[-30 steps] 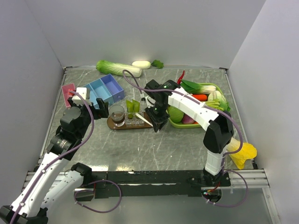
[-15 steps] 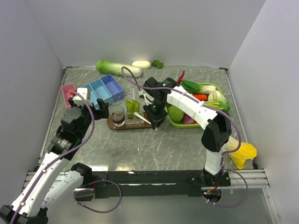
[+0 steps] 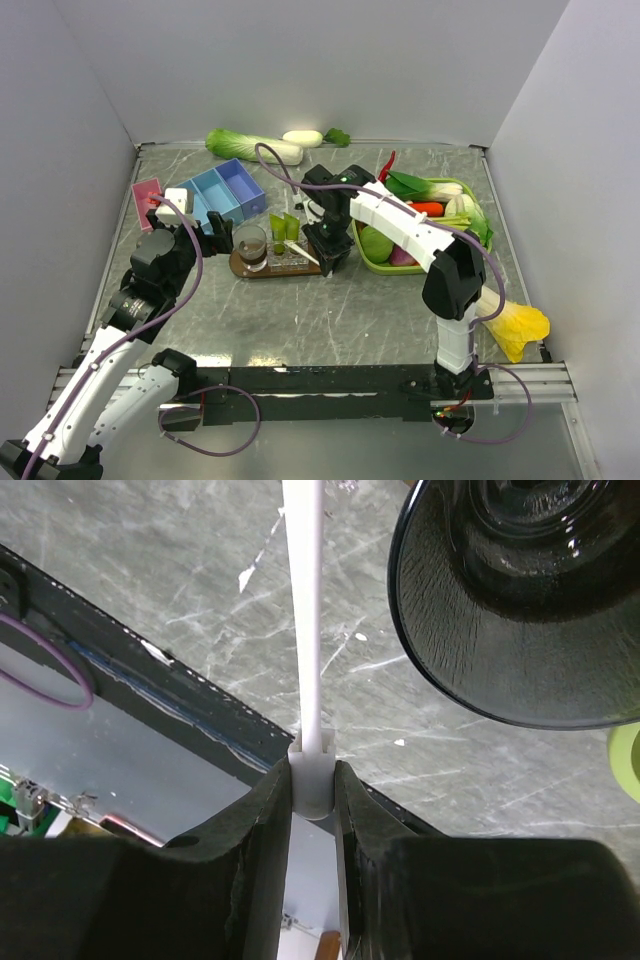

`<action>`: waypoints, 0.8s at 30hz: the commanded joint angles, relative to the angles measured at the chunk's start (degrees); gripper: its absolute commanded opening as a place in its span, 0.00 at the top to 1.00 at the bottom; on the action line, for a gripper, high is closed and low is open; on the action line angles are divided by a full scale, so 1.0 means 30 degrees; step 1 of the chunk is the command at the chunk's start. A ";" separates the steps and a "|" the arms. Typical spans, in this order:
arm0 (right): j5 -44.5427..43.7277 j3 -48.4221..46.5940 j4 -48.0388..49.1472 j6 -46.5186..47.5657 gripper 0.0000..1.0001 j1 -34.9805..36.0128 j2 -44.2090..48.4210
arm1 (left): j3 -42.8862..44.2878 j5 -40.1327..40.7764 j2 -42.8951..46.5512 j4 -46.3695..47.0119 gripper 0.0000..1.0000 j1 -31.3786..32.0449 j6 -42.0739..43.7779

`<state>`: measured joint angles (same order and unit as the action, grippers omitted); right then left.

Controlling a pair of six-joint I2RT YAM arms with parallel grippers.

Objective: Prepare toiletry sets of a toothbrush and toothpaste on the tray
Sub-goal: Place the toothbrush in the toothpaste holder.

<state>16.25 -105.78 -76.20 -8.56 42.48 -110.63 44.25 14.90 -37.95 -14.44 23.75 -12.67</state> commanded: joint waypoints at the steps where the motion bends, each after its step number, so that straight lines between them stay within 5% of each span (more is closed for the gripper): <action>1: -0.0026 -0.1098 -0.2723 -0.0370 0.89 -0.0126 -0.0330 | -0.0101 -0.0073 0.0230 0.0769 0.03 -0.0064 0.0472; 24: -0.0026 -0.2358 -0.2870 -0.0517 0.78 -0.0097 -0.1356 | -0.0160 -0.0043 0.0288 0.0828 0.03 -0.0064 0.0531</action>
<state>16.16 -109.84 -76.99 -9.52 42.48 -113.97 44.03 14.90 -37.95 -14.37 23.75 -12.43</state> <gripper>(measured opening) 0.272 0.969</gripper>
